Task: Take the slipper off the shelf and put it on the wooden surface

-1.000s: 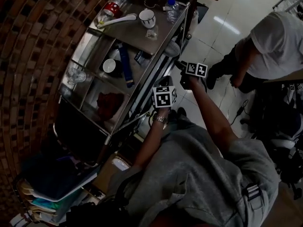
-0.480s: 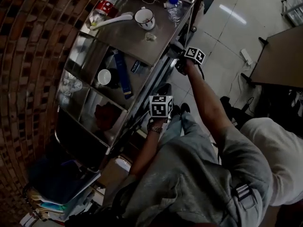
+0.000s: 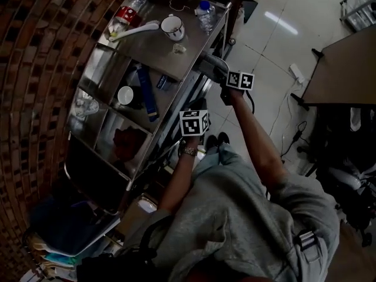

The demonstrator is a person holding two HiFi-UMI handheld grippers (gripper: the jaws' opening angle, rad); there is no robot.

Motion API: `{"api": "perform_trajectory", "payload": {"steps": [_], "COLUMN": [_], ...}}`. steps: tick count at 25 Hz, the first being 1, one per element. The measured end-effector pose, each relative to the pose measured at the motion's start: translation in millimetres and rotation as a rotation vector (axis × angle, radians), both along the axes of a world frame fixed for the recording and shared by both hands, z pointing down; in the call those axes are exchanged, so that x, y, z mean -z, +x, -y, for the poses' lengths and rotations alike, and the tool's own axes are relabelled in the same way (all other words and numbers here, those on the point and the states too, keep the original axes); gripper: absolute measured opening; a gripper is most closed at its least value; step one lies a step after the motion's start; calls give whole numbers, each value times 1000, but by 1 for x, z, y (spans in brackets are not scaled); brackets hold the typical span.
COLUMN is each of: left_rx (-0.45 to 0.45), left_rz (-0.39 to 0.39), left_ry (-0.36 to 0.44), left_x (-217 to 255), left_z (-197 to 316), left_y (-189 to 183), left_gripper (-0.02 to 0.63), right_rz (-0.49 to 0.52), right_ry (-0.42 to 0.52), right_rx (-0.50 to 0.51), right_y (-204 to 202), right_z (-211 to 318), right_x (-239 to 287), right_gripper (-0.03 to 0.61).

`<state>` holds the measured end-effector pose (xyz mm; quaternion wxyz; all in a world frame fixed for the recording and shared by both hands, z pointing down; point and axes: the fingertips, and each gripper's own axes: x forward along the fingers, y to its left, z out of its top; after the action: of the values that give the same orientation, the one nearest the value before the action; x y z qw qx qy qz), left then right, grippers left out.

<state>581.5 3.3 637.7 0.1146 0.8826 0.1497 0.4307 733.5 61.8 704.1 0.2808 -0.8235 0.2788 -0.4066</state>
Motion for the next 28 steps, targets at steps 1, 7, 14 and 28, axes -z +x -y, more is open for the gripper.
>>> {"api": "perform_trajectory", "payload": {"steps": [1, 7, 14, 28], "left_rx": [-1, 14, -25, 384], "left_rz": [-12, -83, -172, -116], "left_ry": [-2, 76, 62, 122], "left_x": [4, 22, 53, 59], "left_z": [-3, -30, -85, -12], "left_y": [4, 22, 5, -101], "left_gripper": [3, 3, 3, 3], "right_rz": [-13, -98, -213, -268], "right_ry": [-59, -349, -422, -372], "right_rx": [10, 25, 22, 501], "right_y": [-14, -93, -145, -222], "right_z": [-11, -68, -95, -56], "right_x": [11, 61, 105, 111], "right_gripper": [80, 80, 77, 75]}}
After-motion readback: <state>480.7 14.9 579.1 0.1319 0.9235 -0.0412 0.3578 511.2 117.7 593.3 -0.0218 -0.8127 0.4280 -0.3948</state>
